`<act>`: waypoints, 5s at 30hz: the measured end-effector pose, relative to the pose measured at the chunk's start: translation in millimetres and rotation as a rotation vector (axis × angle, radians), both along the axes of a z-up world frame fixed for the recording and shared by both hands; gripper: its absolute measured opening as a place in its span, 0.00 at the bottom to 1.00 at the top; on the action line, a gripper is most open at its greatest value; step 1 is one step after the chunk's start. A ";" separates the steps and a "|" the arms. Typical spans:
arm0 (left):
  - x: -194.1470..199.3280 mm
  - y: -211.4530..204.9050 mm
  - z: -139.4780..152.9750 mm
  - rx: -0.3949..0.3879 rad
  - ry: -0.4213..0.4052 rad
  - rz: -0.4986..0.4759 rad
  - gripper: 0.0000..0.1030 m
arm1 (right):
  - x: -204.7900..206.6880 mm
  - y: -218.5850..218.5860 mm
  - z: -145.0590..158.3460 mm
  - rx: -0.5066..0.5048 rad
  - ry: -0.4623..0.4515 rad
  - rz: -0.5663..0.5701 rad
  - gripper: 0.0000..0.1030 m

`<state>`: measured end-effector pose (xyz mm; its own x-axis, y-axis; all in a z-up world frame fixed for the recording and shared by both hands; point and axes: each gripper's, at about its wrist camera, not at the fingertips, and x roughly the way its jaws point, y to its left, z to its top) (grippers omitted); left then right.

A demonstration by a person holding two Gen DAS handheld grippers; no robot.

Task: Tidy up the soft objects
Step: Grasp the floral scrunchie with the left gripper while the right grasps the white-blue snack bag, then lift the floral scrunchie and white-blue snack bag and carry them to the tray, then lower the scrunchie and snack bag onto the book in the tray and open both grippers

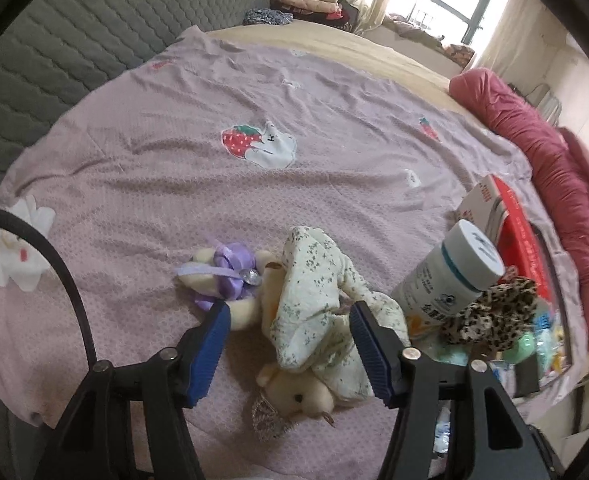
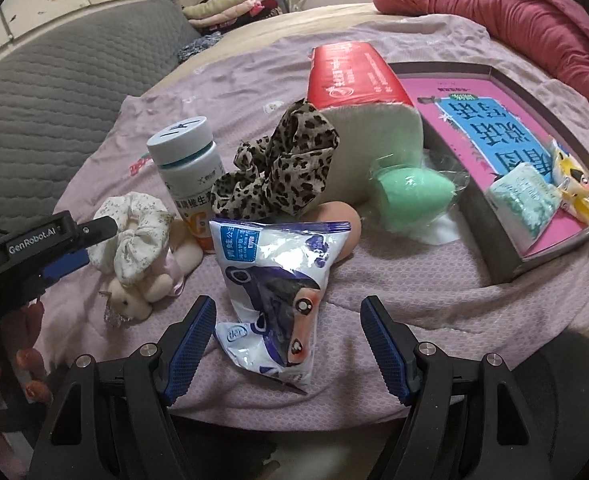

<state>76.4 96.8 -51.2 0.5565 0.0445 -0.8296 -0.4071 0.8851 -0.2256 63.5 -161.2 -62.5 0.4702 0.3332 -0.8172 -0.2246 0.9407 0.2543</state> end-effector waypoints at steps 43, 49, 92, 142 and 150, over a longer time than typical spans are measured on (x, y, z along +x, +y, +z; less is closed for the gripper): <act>-39.8 11.9 31.1 -0.134 -0.286 -0.062 0.05 | 11.9 -34.3 10.4 0.079 -0.064 -0.086 0.50; -45.8 -10.7 45.0 -0.111 -0.315 -0.117 0.05 | 12.2 -36.4 20.6 0.099 -0.108 -0.076 0.50; 5.5 -244.5 136.1 0.028 -0.416 -0.554 0.05 | 35.5 -212.6 70.9 0.122 -0.410 -0.483 0.50; 99.2 -330.9 4.5 -0.068 -0.113 -0.663 0.06 | 107.4 -263.2 -4.7 0.023 -0.095 -0.594 0.51; 98.7 -328.9 3.7 -0.069 -0.105 -0.658 0.06 | 107.9 -265.7 -4.8 0.049 -0.095 -0.599 0.51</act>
<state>175.1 -232.0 -47.5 0.5274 -0.3827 -0.7586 0.2398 0.9236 -0.2992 171.4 -426.9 -67.3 0.6577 0.0243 -0.7529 0.3164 0.8981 0.3054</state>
